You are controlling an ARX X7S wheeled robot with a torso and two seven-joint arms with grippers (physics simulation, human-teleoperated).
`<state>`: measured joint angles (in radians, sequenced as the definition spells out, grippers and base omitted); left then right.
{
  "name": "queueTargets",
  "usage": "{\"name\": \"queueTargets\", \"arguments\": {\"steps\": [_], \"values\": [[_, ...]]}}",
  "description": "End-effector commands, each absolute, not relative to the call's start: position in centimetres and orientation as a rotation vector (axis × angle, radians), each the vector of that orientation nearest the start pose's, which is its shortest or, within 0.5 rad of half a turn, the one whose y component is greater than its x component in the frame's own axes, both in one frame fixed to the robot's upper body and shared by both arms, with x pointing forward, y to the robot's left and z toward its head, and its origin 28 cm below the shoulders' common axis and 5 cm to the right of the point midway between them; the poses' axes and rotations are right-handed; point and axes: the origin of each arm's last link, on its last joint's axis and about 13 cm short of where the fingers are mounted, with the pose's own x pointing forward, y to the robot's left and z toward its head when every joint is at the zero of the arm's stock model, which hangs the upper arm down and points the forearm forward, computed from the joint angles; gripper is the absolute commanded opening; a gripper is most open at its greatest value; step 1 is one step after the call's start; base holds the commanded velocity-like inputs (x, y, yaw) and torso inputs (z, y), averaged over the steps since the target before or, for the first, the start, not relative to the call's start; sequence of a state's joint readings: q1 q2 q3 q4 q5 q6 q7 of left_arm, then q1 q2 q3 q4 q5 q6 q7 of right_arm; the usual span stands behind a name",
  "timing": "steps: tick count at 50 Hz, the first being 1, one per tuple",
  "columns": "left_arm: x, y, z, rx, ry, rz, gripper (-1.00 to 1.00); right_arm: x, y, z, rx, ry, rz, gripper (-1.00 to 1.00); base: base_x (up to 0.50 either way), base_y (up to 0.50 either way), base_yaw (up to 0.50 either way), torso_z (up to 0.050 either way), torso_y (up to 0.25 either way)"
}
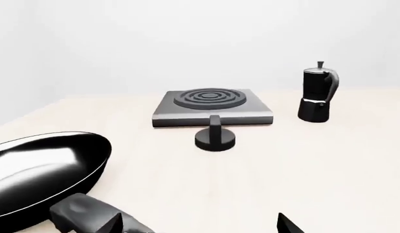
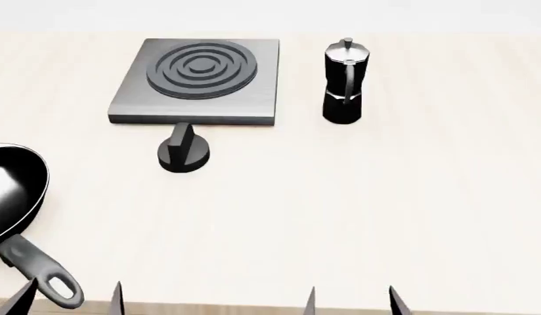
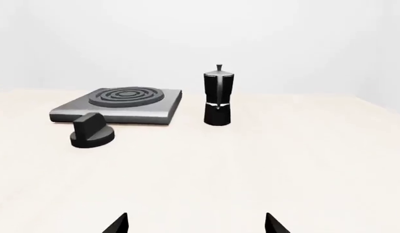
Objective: Turn on the stove.
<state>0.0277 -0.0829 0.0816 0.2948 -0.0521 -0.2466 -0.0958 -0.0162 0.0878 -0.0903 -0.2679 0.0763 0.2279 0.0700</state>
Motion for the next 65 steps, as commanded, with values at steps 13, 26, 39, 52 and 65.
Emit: {"name": "queueTargets", "arguments": {"steps": [13, 26, 39, 52, 65], "values": [[18.9, 20.0, 14.0, 0.071, -0.145, -0.058, 1.0, 19.4, -8.6, 14.0, -0.085, -0.144, 0.086, 1.0, 0.0, 0.0, 0.0, 0.0, 0.0], [19.3, 19.9, 16.3, 0.072, -0.208, -0.054, 1.0, 18.9, -8.3, 17.7, -0.116, -0.241, 0.111, 1.0, 0.0, 0.0, 0.0, 0.0, 0.0], [19.6, 19.6, 17.5, 0.044, -0.278, -0.061, 1.0, 19.3, -8.4, 19.0, -0.118, -0.318, 0.11, 1.0, 0.0, 0.0, 0.0, 0.0, 0.0], [19.4, 19.6, 17.9, 0.018, -0.302, -0.04, 1.0, 19.4, -8.5, 18.4, -0.141, -0.301, 0.095, 1.0, 0.0, 0.0, 0.0, 0.0, 0.0], [19.7, 20.2, 17.9, -0.007, -0.299, -0.014, 1.0, 19.9, -8.1, 18.0, -0.192, -0.282, 0.083, 1.0, 0.0, 0.0, 0.0, 0.0, 0.0]]}}
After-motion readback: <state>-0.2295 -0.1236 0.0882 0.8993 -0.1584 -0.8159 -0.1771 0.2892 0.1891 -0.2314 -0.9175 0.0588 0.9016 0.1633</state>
